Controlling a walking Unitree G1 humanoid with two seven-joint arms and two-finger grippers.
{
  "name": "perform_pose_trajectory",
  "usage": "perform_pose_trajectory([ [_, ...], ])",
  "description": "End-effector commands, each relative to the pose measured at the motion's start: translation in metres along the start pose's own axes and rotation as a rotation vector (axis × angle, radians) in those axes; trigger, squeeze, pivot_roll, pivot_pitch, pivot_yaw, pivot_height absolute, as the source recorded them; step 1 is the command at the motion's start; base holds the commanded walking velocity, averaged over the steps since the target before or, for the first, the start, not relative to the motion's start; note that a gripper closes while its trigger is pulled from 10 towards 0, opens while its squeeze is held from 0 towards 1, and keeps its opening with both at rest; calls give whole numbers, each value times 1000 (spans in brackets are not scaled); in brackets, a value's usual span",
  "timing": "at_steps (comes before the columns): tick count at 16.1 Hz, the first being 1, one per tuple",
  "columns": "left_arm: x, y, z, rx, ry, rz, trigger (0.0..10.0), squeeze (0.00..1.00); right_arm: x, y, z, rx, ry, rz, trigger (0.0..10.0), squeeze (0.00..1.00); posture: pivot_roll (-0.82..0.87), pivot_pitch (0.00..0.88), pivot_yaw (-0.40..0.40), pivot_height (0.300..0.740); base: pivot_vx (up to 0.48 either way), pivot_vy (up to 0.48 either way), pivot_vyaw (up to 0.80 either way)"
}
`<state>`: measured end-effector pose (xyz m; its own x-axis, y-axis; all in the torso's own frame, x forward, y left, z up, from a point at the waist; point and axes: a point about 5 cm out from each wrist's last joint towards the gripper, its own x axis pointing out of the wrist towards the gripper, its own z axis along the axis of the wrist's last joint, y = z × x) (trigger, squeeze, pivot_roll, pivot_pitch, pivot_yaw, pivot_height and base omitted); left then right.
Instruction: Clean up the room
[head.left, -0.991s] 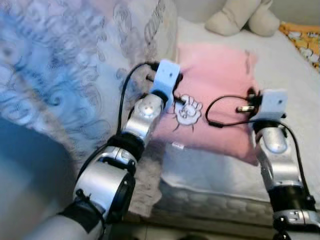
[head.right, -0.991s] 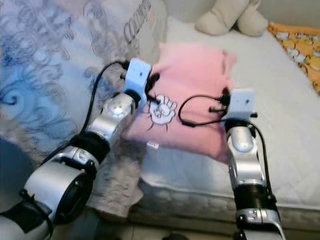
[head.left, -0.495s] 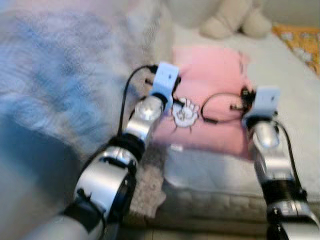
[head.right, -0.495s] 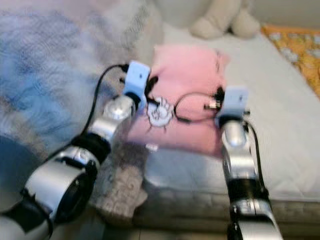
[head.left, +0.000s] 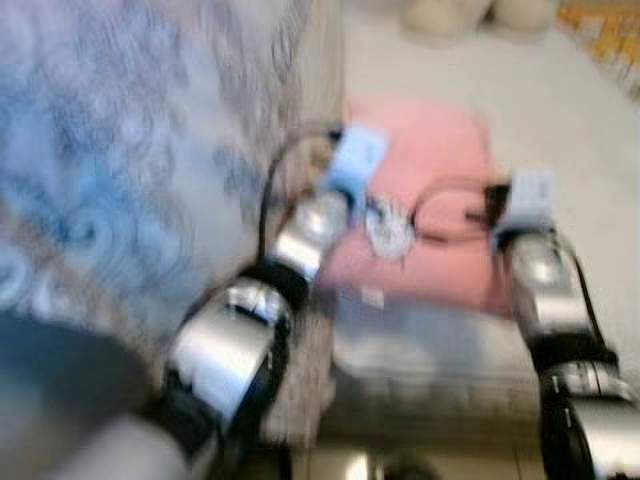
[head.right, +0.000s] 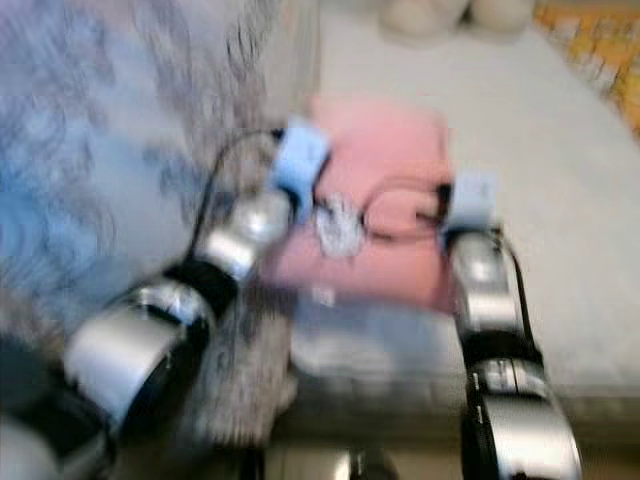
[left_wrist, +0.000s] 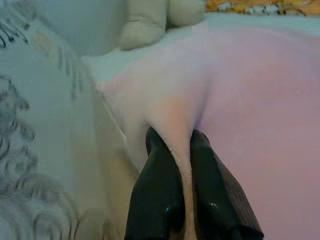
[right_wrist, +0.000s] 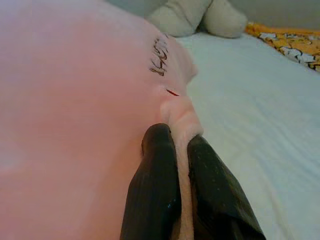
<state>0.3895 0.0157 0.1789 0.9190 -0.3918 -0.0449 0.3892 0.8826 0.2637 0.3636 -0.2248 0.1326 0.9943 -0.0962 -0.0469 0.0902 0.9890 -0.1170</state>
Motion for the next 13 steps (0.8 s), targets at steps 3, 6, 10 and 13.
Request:
perform_pose_trajectory([
  [3,3,24,15,66,-18,124,10000,0,10,2,4,12,25,46,10000,0,63,233,2,740,0,0,0],
  [6,5,20,24,122,-63,146,10000,0,14,9,1,-6,50,84,10000,0,74,279,-6,740,0,0,0],
  [10,5,8,24,137,-82,118,10000,0,8,1,-16,-85,106,53,10000,0,110,328,-8,740,0,0,0],
  [13,3,5,11,85,-35,96,10000,0,7,-1,-18,-77,98,25,10000,0,92,343,-1,740,0,0,0],
])
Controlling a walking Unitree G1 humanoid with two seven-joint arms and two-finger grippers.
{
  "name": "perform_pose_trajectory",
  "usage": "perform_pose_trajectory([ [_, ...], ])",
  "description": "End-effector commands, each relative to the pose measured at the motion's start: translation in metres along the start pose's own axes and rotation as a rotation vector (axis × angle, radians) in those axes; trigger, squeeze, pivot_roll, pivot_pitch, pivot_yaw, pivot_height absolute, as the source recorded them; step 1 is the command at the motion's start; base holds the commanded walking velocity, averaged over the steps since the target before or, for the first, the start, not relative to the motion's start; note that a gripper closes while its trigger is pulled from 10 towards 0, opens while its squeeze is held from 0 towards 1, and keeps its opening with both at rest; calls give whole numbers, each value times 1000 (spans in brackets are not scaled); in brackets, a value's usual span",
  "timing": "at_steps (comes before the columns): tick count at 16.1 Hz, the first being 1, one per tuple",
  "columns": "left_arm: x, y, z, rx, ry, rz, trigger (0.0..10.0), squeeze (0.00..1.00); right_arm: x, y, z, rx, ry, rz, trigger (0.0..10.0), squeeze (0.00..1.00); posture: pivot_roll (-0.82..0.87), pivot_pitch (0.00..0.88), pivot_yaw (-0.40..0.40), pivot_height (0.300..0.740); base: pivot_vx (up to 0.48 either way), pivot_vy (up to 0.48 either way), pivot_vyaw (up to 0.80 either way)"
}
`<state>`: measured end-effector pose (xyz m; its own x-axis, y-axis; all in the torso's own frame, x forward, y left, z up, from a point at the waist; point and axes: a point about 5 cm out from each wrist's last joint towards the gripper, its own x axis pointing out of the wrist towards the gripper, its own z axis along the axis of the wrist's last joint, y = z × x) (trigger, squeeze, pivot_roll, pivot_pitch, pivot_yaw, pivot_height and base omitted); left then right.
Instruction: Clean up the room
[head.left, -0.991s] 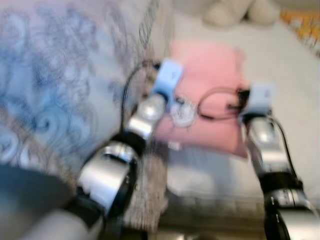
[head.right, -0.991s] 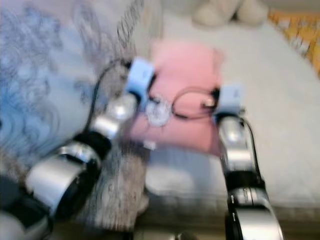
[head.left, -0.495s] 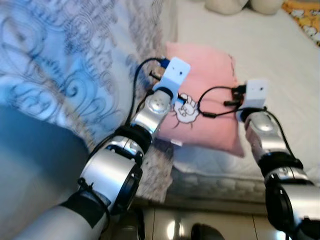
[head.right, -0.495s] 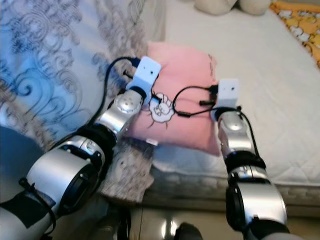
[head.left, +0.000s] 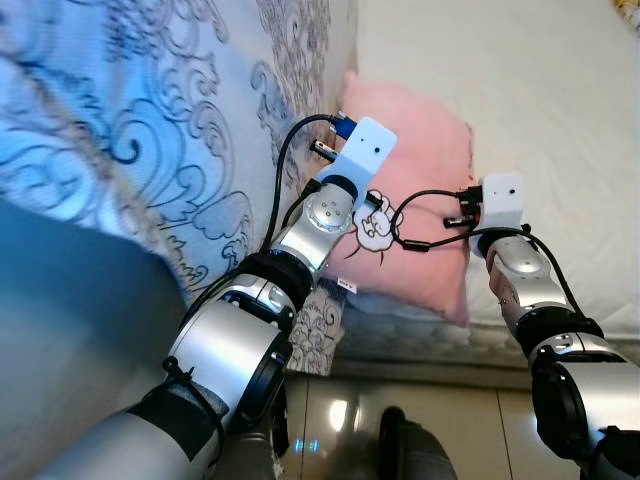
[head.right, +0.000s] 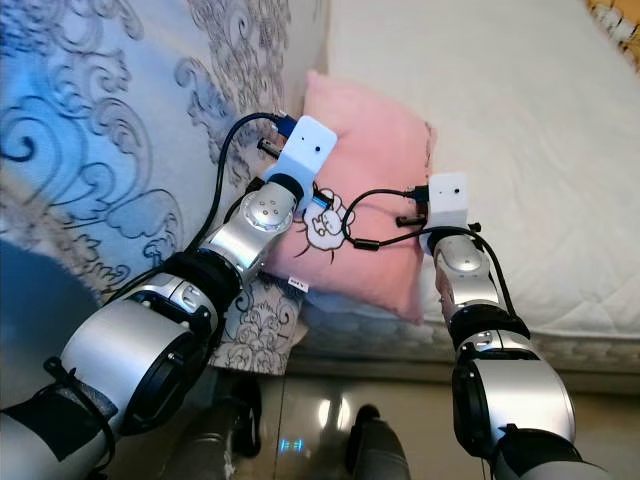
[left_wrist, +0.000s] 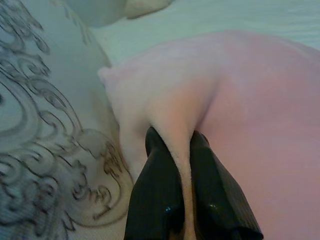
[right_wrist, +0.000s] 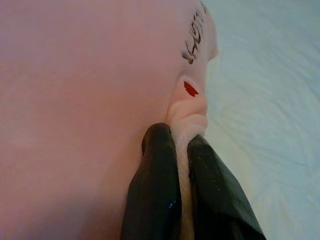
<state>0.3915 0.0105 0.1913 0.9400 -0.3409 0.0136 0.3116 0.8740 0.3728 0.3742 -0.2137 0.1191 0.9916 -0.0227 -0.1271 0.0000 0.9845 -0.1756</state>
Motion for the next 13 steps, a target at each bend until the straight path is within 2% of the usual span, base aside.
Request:
perform_pose_trajectory([
  [1,0,5,-1,-32,-8,21,10000,0,-3,-16,-3,1,5,-76,10000,0,80,343,1,740,0,0,0],
  [3,-2,10,7,-47,-94,14,10000,0,-4,-26,17,-2,-137,-145,10000,0,59,319,-1,740,0,0,0],
  [4,-7,13,8,-86,-157,-2,10000,0,-14,-29,26,-11,-250,-182,10000,0,54,278,-6,740,0,0,0],
  [5,-13,15,9,-110,-185,-8,10000,0,-25,-29,28,-8,-305,-201,10000,0,53,270,-7,740,0,0,0],
  [6,-13,15,9,-110,-185,-8,10000,0,-25,-29,28,-8,-305,-201,10000,0,53,270,-7,740,0,0,0],
  [8,-42,11,-1,-195,-213,-41,10000,0,-76,-15,21,-9,-386,-271,10000,0,46,167,-16,740,0,0,0],
  [9,-42,11,-1,-195,-213,-41,10000,0,-76,-15,21,-9,-386,-271,10000,0,46,167,-16,740,0,0,0],
  [10,-52,12,-2,-247,-246,-33,10000,0,-95,-8,16,-4,-405,-312,10000,0,36,108,-11,740,0,-247,0],
  [11,-57,14,-3,-259,-264,-23,10000,0,-108,-3,12,5,-402,-341,10000,0,31,87,-9,740,0,-439,0],
  [13,-48,16,-1,-245,-251,-22,10000,0,-106,-3,3,7,-350,-343,10000,0,20,55,2,740,0,-437,0],
])
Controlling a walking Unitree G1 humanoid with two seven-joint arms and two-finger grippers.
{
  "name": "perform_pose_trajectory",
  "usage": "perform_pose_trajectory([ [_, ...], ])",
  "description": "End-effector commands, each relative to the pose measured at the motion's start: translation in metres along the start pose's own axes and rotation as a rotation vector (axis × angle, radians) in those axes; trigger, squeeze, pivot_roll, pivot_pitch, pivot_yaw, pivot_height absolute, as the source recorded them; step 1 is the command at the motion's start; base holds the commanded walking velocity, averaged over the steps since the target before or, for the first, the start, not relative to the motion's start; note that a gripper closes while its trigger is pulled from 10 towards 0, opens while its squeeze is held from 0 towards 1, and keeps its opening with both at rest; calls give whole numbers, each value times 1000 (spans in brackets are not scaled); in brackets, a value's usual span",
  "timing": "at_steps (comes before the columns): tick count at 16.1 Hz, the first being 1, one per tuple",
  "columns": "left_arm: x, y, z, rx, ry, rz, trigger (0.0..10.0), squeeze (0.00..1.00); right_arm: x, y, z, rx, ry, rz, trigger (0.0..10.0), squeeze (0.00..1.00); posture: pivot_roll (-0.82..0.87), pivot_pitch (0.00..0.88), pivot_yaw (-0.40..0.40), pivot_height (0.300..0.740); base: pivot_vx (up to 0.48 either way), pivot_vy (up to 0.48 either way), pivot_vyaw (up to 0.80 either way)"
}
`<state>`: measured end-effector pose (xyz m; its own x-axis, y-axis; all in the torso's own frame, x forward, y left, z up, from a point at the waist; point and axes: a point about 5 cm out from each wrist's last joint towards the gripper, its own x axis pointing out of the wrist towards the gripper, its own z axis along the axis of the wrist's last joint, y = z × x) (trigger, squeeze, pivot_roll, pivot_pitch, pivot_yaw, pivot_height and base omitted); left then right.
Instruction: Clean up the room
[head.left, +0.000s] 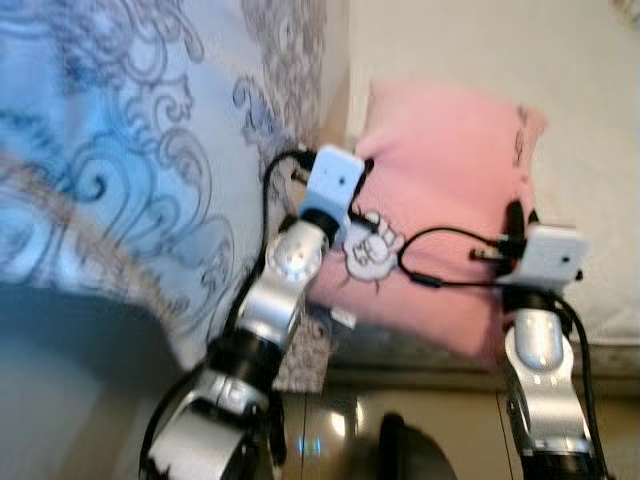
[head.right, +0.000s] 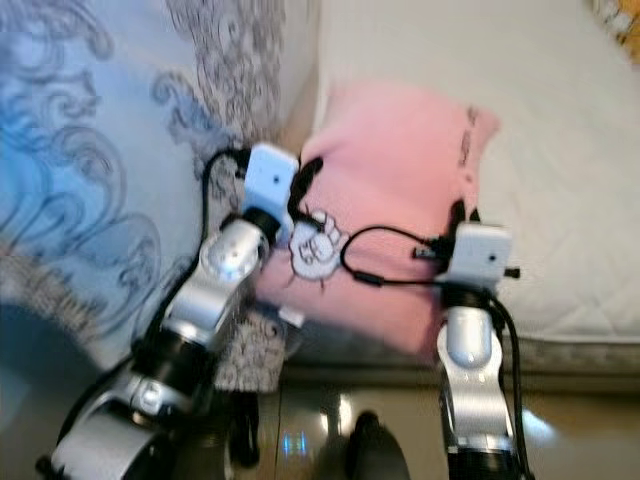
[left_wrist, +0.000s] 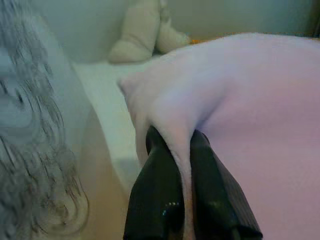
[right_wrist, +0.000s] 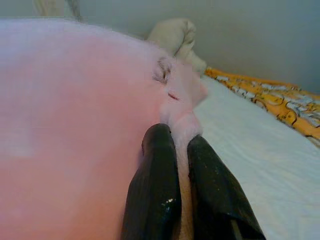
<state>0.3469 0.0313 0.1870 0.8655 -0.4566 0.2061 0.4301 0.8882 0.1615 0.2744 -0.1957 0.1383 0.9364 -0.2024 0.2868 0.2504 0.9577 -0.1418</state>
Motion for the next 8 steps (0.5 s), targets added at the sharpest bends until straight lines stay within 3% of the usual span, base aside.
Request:
perform_pose_trajectory([
  [1,3,11,9,-1,-34,49,10000,0,0,-18,-4,-34,28,-80,10000,0,15,46,8,740,0,-439,0],
  [3,6,5,11,-6,-5,16,10000,0,16,-21,9,-64,4,-74,10000,0,6,37,20,740,0,-437,0],
  [5,10,4,6,4,23,15,10000,0,22,-22,12,-79,-8,-59,10000,0,3,34,26,740,326,-341,0],
  [8,20,12,7,-30,12,36,10000,0,34,-22,15,-92,-26,-32,10000,0,-1,22,27,740,0,0,0],
])
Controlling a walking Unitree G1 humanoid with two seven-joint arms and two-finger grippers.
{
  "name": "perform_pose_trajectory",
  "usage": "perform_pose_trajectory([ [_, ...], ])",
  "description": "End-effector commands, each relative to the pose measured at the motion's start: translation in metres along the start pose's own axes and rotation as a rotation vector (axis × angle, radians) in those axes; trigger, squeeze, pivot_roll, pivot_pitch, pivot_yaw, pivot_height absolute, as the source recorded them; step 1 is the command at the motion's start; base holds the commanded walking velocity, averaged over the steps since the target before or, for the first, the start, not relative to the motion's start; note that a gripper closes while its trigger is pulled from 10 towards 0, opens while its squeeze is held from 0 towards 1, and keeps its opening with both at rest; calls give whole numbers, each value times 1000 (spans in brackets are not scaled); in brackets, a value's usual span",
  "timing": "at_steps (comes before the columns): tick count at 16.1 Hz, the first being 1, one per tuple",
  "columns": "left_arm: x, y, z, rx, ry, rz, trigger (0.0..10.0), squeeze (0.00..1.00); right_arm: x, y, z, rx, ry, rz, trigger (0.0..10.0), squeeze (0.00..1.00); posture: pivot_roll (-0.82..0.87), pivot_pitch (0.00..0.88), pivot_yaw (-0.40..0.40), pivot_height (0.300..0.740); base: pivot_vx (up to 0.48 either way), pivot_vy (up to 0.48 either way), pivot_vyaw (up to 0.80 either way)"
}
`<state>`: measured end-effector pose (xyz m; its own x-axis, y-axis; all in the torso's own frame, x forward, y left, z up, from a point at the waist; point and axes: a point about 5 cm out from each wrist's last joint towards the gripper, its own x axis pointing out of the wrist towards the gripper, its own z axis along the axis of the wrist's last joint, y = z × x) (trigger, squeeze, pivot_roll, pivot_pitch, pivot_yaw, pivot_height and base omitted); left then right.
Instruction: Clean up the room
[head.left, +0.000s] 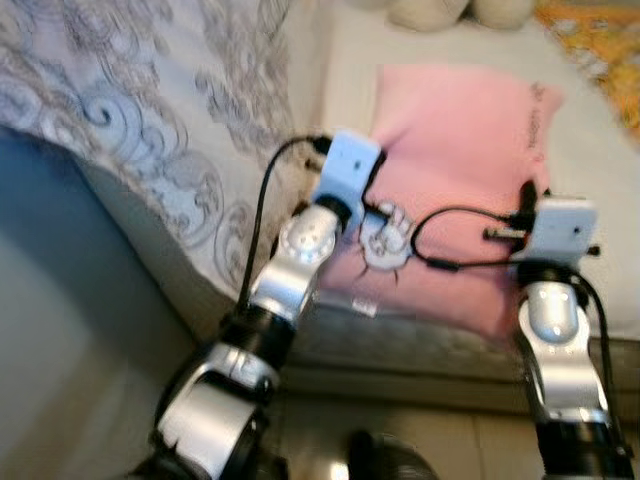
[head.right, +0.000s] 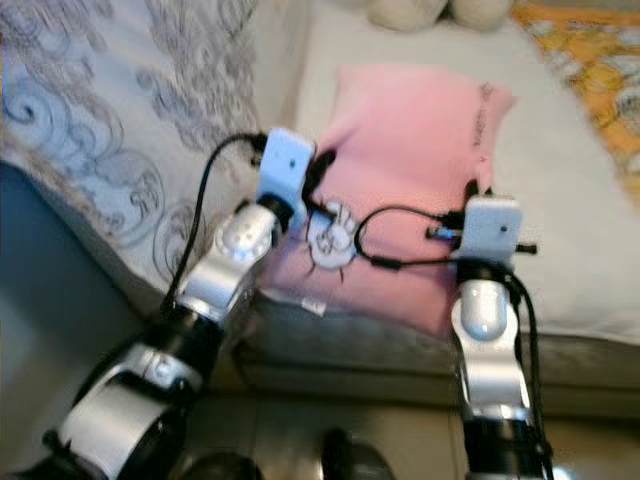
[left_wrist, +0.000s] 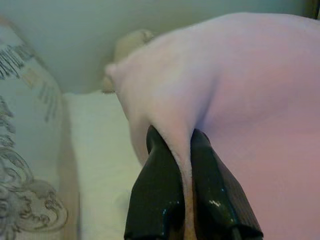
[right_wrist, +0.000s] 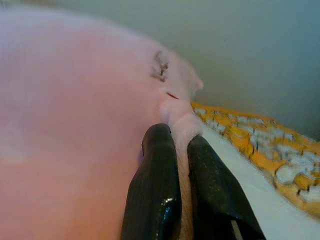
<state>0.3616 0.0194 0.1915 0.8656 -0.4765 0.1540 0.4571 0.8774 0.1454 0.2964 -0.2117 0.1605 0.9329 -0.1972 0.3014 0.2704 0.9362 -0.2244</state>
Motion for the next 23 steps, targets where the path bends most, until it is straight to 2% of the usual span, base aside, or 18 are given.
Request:
perform_pose_trajectory([
  [1,1,16,7,-9,-37,60,10000,0,5,-9,3,-7,-8,-33,10000,0,-1,22,27,740,0,0,0],
  [3,5,15,10,-10,-54,13,10000,0,5,-8,2,-12,-6,-27,10000,0,-16,25,27,740,240,0,0],
  [5,8,15,12,-14,-55,12,10000,0,4,-7,2,-14,-3,-19,10000,0,-22,26,29,740,480,0,0],
  [8,13,21,11,-49,-39,69,10000,0,14,-4,-1,4,16,20,10000,0,-34,23,31,740,480,0,0],
  [12,19,29,15,-40,-39,102,10000,0,31,-3,8,2,-17,34,10000,0,-26,21,24,740,480,0,0],
  [20,25,35,20,-22,-42,126,10000,0,40,3,7,10,-18,65,10000,0,-23,29,18,740,480,0,0],
  [22,28,38,20,15,-2,136,10000,0,47,2,1,28,14,65,10000,0,-9,43,17,740,0,0,0],
  [23,31,43,24,65,15,152,10000,0,55,2,-2,48,44,72,10000,0,4,58,13,740,0,0,0],
])
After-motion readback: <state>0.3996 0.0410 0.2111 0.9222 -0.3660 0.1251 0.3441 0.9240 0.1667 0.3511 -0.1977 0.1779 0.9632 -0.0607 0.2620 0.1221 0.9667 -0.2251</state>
